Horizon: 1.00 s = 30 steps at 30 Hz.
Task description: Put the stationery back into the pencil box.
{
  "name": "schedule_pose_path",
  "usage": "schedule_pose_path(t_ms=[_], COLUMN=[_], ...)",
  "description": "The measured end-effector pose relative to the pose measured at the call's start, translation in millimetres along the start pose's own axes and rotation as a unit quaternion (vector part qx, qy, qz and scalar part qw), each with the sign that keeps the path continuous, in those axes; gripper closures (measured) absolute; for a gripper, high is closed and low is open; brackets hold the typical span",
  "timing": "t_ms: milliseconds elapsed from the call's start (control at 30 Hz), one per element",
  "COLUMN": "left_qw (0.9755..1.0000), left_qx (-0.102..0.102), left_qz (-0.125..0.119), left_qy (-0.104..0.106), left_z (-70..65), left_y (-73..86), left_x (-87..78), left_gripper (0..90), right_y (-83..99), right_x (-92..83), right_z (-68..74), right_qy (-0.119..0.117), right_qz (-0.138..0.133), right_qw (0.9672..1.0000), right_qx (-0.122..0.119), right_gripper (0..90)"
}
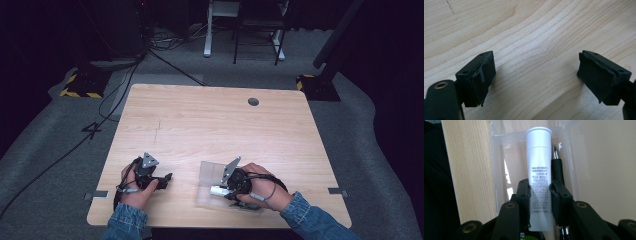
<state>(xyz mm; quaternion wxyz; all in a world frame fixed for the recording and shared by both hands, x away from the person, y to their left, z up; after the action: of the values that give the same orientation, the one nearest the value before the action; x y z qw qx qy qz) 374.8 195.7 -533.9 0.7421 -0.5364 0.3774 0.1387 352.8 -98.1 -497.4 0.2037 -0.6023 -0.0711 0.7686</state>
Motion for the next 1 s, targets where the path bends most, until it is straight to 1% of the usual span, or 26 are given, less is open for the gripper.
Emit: schedule_pose_path(t_ms=[267, 333, 367, 433, 500, 533, 567, 633, 733, 800, 867, 933, 967, 1000], left_qw=[1.0000, 1.0000, 1.0000, 1.0000, 1.0000, 1.0000, 1.0000, 1.0000, 1.0000, 1.0000, 1.0000, 0.9999, 1.0000, 0.9999], left_qx=[0.000, 0.000, 0.000, -0.002, -0.001, -0.001, 0.002, 0.002, 0.004, 0.005, 0.005, 0.011, 0.006, 0.007], left_qz=[0.000, 0.000, 0.000, -0.001, -0.001, 0.001, 0.000, 0.003, 0.000, 0.003, 0.001, 0.000, 0.003, 0.005], left_qy=[0.000, 0.000, 0.000, 0.001, 0.001, 0.002, 0.002, 0.005, 0.004, 0.004, 0.005, 0.004, 0.005, 0.006], left_z=[0.0, 0.0, 0.0, -0.6, -0.8, -1.1, -0.8, -1.1, -1.4, -1.8, -2.1, -1.4, -2.2, -2.2], left_y=[0.0, 0.0, -0.1, -0.7, -1.1, -1.2, -1.6, -2.0, -3.1, -3.7, -4.4, -5.2, -5.0, -5.1], left_x=[0.0, 0.0, 0.1, 0.8, 1.3, 1.4, 1.6, 1.8, 3.2, 3.5, 4.4, 4.9, 4.8, 4.6], left_gripper=[14.9, 14.8, 14.5, 14.2, 13.8, 13.6, 13.6, 13.5, 13.0, 12.6, 12.3, 12.2, 12.2, 12.2], right_y=[0.1, -0.1, -0.6, -0.6, -0.6, -0.6, -0.6, -0.2, 0.4, -0.4, -2.8, -3.7, -5.2, -6.3], right_x=[2.9, 2.8, 2.2, 1.2, -3.3, -8.1, -8.1, -12.1, -17.6, -21.5, -28.4, -30.1, -33.0, -35.6], right_z=[-0.8, -0.1, 0.8, 1.5, 2.7, 4.2, 4.2, 5.3, 5.4, 5.8, 9.3, 10.2, 11.4, 12.5], right_qy=[0.000, -0.001, -0.001, 0.000, 0.002, 0.003, 0.003, 0.002, 0.007, 0.011, 0.014, 0.014, 0.014, 0.017], right_qz=[-0.004, -0.004, -0.011, -0.013, -0.020, -0.031, -0.031, -0.040, -0.051, -0.061, -0.079, -0.083, -0.091, -0.097], right_qw=[1.0000, 1.0000, 0.9999, 0.9999, 0.9998, 0.9995, 0.9995, 0.9992, 0.9986, 0.9980, 0.9968, 0.9965, 0.9957, 0.9951], right_qx=[0.001, 0.003, 0.000, 0.002, 0.001, 0.002, 0.002, 0.007, 0.010, 0.005, 0.006, 0.005, 0.001, 0.001], right_gripper=[69.3, 67.1, 64.0, 62.9, 61.7, 60.5, 60.5, 59.2, 58.9, 58.0, 56.7, 56.1, 55.3, 55.0])
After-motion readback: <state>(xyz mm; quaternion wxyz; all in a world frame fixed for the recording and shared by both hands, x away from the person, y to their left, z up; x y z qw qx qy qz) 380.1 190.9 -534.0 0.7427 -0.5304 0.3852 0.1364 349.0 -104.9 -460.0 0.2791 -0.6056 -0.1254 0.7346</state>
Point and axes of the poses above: each handheld gripper's, and its own axes: x roughly forward along the jaws, y roughly out of its underside, z roughly to its left, the point moved 4 cm from there along x, roughly forward along the jaws, and after that the axes turned 13 degrees about -y, right-handed, at the moved point
